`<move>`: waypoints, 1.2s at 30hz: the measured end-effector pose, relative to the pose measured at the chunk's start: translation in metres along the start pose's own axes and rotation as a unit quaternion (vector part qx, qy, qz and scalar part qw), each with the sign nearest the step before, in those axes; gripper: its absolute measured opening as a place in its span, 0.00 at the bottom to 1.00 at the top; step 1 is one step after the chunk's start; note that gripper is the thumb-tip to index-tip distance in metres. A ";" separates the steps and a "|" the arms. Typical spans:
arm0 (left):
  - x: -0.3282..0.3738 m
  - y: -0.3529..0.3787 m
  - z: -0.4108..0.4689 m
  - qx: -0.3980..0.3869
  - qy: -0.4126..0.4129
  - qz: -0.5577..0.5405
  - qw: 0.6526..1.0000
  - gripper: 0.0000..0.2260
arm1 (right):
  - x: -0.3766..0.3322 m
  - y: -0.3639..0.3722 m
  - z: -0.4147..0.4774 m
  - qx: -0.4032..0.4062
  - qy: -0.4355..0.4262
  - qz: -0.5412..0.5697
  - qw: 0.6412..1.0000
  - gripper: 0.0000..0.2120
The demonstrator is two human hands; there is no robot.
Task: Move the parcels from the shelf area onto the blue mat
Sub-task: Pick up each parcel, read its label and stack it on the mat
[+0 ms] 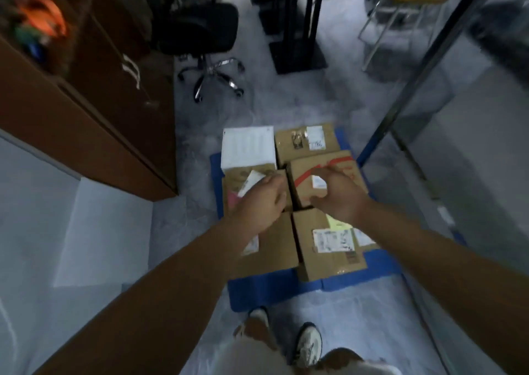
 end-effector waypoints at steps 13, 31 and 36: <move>0.326 -0.242 -0.003 0.041 0.316 0.121 0.940 0.27 | -0.136 -0.305 -0.174 0.206 0.041 -0.135 0.968 0.31; 0.506 -0.194 -0.207 -0.049 0.659 0.186 0.727 0.30 | -0.154 -0.267 -0.504 0.462 0.325 -0.092 0.820 0.39; 0.525 -0.147 -0.295 -0.071 0.728 0.178 0.659 0.31 | -0.145 -0.216 -0.603 0.522 0.402 -0.046 0.751 0.39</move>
Point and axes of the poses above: each hand's wrist, its own z-axis towards the middle knuckle, its own y-axis out of the palm, x = y × z, the point moved 8 cm from there along z, towards the middle knuckle, and after that the axes turned 15 degrees about z, right-handed, at the moved point
